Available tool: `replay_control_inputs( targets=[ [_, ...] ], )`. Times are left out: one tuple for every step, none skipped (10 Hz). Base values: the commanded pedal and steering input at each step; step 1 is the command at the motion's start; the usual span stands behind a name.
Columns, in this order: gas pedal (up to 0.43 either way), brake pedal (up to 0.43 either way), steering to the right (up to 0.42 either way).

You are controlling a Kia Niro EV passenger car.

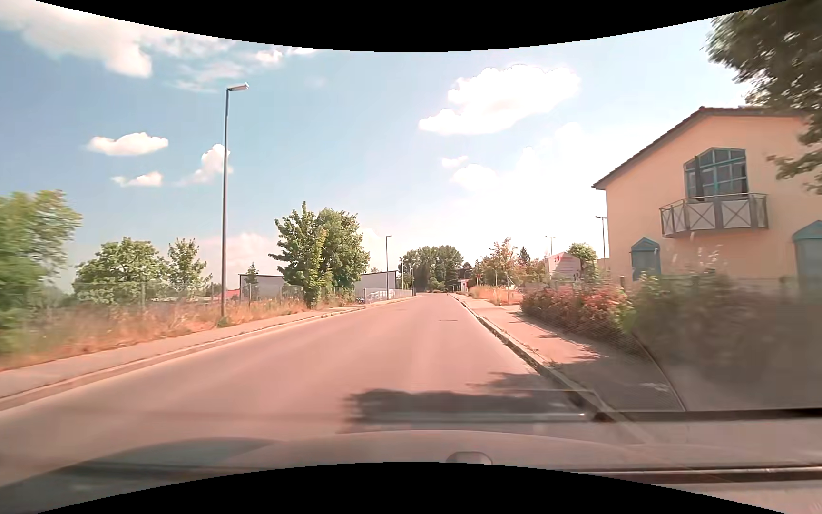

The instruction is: Follow the waypoints while adhering to traffic rules and regulations

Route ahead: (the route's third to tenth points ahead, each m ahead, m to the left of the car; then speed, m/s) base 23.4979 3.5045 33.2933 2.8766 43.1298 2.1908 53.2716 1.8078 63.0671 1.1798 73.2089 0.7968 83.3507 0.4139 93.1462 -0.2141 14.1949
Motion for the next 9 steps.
replay_control_inputs(
  targets=[
    [0.118,0.0,0.008],
    [0.098,0.0,0.008],
    [0.087,0.0,0.008],
    [0.087,0.0,0.007],
    [0.087,0.0,0.007],
    [0.087,0.0,0.007],
    [0.087,0.0,0.005],
    [0.087,0.0,0.004],
    [0.087,0.0,0.003]
  ],
)
